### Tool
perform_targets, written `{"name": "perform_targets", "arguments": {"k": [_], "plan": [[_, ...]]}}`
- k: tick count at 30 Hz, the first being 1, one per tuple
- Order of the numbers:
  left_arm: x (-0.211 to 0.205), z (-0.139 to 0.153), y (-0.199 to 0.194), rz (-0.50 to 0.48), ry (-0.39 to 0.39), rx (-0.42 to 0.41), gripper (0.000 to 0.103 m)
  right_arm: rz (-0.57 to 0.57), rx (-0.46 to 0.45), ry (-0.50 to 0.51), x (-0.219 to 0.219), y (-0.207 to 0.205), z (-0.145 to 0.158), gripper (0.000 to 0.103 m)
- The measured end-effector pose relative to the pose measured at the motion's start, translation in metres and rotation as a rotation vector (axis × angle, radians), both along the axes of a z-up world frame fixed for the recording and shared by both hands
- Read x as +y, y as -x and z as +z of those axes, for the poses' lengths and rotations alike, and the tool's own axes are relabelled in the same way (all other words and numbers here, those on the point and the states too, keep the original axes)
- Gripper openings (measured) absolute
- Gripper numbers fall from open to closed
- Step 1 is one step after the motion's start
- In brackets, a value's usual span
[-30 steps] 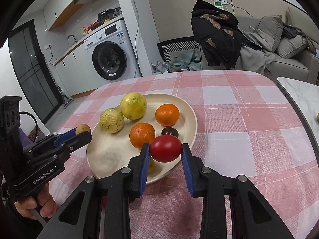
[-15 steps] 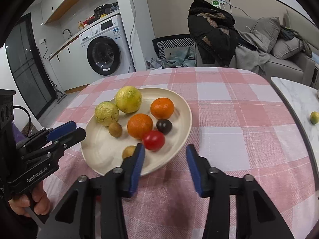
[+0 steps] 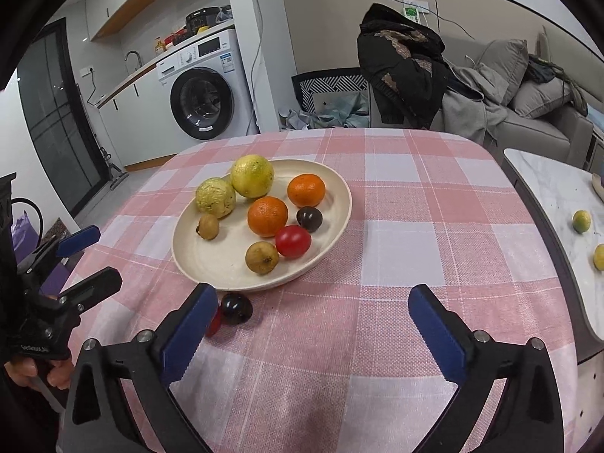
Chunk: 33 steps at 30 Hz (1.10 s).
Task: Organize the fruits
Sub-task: 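Open both tools to drop the brown fruit and tomato onto the plate, then withdraw both open tools toward the last tomato and plum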
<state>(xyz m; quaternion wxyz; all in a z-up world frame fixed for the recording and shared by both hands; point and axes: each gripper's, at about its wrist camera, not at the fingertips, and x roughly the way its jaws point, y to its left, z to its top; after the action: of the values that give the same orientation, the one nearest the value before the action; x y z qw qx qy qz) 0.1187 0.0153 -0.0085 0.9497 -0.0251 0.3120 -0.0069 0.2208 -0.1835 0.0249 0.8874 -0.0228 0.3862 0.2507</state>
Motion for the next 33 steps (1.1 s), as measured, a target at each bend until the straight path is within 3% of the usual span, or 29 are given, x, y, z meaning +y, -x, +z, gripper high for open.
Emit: {"name": "perform_targets", "arguments": {"k": [9, 33], "plan": [[0.002, -0.003, 0.018, 0.01, 0.039, 0.011, 0.102, 0.039, -0.003, 0.074, 0.005, 0.019, -0.003, 0.103], [-0.006, -0.017, 0.02, 0.016, 0.002, 0.063, 0.102, 0.04, 0.087, 0.178, 0.027, 0.003, -0.037, 0.103]]}}
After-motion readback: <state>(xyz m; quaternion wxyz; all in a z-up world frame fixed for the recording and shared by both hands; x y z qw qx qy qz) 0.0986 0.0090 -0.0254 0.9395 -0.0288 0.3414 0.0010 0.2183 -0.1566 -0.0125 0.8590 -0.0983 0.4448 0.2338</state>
